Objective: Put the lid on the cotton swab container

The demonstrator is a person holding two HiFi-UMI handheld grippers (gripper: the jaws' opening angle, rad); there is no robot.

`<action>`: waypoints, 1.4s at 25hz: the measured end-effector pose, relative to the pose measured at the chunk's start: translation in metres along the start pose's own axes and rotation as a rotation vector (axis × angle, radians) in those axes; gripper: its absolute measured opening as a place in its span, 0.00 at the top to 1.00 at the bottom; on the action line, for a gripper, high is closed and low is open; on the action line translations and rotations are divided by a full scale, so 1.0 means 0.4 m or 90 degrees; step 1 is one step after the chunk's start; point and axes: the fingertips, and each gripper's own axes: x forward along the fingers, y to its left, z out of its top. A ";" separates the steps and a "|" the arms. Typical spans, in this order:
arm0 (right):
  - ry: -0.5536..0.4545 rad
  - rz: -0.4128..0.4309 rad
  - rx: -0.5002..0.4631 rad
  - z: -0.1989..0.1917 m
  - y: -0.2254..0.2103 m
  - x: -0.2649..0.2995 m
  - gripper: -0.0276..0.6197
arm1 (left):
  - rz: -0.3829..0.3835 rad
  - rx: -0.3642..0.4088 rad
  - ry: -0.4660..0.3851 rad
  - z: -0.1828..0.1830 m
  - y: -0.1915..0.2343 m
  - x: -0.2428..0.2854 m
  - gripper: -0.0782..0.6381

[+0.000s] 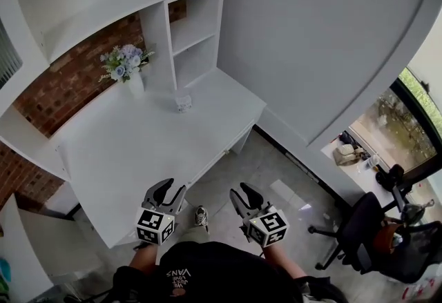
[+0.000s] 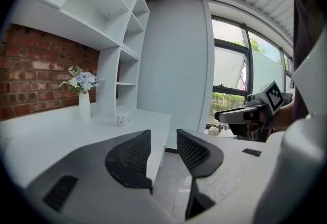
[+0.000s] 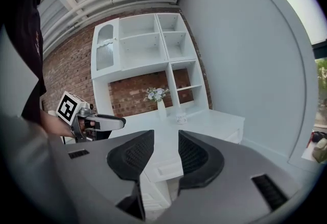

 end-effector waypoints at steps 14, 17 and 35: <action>0.004 0.006 -0.027 0.140 -0.129 0.326 0.76 | -0.005 0.000 -0.016 0.131 0.259 0.231 0.70; 0.005 0.007 -0.029 0.157 -0.145 0.376 0.77 | -0.002 -0.003 -0.015 0.142 0.301 0.263 0.70; 0.085 0.175 -0.071 0.181 -0.256 0.666 0.76 | 0.131 -0.029 0.001 0.169 0.465 0.380 0.65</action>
